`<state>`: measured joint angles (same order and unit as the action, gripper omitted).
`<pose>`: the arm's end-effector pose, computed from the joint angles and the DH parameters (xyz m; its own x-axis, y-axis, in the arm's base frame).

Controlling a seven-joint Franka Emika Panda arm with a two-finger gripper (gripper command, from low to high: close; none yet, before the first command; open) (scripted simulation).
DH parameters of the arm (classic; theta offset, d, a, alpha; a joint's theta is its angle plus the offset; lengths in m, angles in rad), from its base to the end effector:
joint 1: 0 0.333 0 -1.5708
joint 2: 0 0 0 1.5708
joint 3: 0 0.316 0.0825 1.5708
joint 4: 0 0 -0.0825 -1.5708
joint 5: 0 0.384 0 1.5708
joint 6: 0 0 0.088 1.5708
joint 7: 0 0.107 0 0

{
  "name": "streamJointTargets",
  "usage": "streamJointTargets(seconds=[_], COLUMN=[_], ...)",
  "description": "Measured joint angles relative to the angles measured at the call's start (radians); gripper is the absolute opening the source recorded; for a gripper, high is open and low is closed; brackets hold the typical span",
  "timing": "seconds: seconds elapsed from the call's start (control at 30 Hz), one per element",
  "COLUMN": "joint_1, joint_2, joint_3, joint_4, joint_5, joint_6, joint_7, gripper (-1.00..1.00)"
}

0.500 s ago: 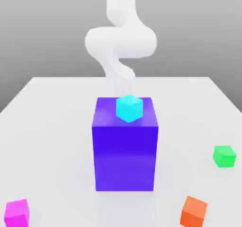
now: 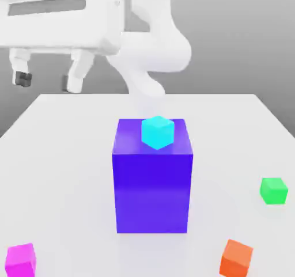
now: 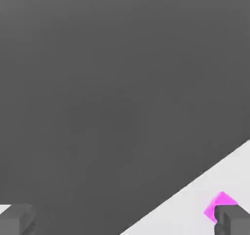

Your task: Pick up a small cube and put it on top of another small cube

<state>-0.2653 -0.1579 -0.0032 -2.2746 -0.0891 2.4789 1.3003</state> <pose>0.5043 -0.1385 0.4603 0.0338 -0.9854 0.1668 -0.9439 -0.0863 -0.3187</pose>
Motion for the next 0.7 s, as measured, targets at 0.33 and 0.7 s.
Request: streamJointTargets(seconds=[0.33, 0.7], joint_1=[-0.099, -0.160], joint_2=[0.360, 0.682], joint_3=[-0.056, -0.055], joint_4=[0.013, 0.051], joint_5=[0.058, 0.164], joint_6=[0.105, 0.267], joint_7=[0.206, 0.256], gripper=[0.00, -1.00])
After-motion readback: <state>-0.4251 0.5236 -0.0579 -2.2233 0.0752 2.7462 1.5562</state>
